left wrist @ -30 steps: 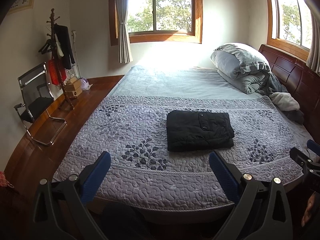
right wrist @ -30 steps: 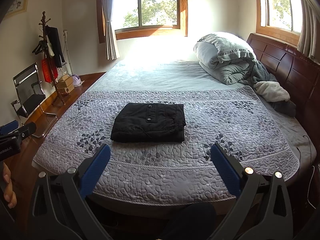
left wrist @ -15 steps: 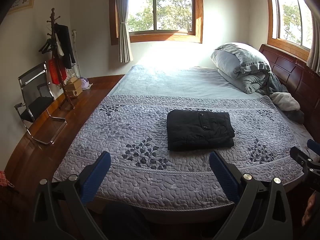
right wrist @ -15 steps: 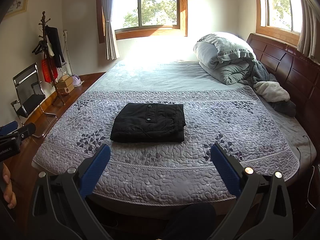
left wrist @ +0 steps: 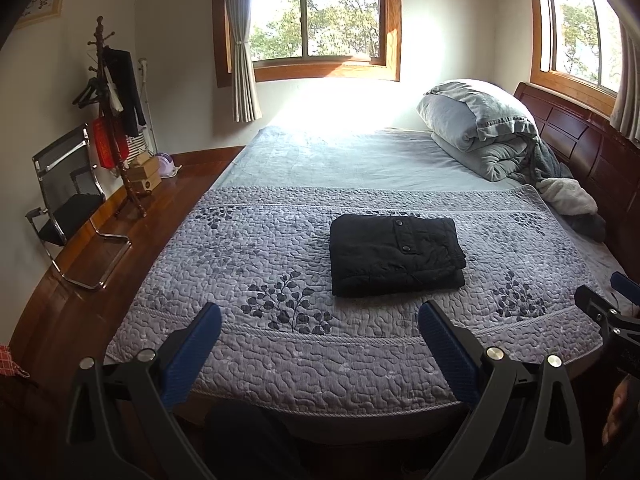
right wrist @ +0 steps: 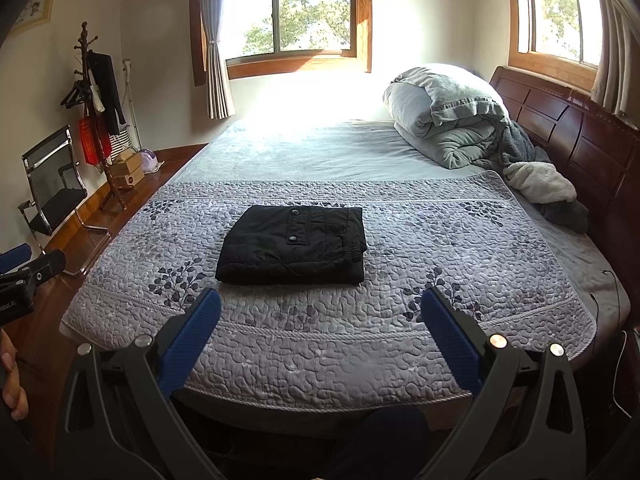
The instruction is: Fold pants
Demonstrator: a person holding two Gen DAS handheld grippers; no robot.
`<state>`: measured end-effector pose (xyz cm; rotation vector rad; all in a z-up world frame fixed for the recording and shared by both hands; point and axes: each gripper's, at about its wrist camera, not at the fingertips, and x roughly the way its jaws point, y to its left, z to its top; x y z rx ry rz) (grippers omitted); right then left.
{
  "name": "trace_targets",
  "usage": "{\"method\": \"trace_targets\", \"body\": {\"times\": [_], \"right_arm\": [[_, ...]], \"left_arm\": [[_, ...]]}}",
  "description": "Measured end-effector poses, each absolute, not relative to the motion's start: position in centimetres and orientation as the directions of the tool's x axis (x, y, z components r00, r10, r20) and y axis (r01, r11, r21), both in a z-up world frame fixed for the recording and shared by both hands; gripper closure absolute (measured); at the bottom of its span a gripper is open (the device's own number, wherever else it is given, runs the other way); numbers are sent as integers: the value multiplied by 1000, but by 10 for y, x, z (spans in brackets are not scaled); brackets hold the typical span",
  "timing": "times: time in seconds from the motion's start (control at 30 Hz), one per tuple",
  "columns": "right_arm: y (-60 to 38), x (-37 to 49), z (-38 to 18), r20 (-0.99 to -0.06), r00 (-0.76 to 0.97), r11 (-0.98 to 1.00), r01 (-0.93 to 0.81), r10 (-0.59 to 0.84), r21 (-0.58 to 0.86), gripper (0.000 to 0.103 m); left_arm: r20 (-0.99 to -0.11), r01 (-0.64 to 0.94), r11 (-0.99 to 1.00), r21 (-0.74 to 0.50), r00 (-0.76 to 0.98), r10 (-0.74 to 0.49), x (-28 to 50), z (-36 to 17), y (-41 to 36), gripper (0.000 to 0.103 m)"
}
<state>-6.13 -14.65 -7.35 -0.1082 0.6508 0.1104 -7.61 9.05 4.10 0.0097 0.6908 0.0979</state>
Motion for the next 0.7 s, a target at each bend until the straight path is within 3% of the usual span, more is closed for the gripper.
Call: {"method": "trace_targets", "body": {"times": [0.53,0.7], "right_arm": [[-144,-61,-67,-588,807,988,-128,53,-87,3],[-144,-59,-68,-596,802,987,-131,54,-88,3]], "left_arm": [[-650,-74,994,76,753,105,-72,41,82,4],[-669,-53,998,23,741,55,-70,38,83,4]]}}
